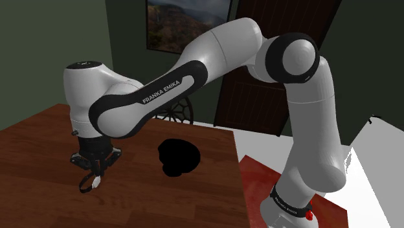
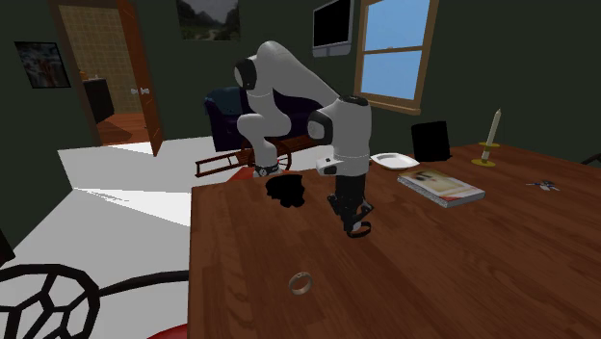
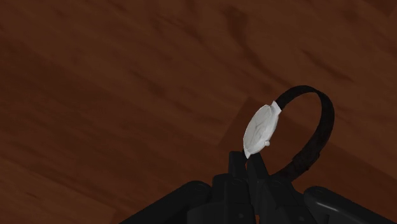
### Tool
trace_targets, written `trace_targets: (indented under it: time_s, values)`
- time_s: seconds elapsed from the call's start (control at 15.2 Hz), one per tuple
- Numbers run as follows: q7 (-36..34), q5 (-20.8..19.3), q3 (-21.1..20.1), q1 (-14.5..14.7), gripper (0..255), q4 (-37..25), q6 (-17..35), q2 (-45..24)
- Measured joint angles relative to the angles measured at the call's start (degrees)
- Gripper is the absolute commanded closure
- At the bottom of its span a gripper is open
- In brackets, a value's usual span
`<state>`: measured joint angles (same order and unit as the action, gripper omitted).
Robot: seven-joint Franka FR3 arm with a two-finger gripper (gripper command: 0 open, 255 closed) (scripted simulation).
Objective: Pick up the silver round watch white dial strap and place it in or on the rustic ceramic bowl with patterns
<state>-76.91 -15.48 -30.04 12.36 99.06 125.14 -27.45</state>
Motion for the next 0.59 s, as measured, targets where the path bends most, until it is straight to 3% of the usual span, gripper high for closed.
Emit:
trace_targets:
  time_s: [0.59]
  values:
    - [1.04, 1.79, -1.02, -0.56, 255, -2.38, -4.76, 2.73]
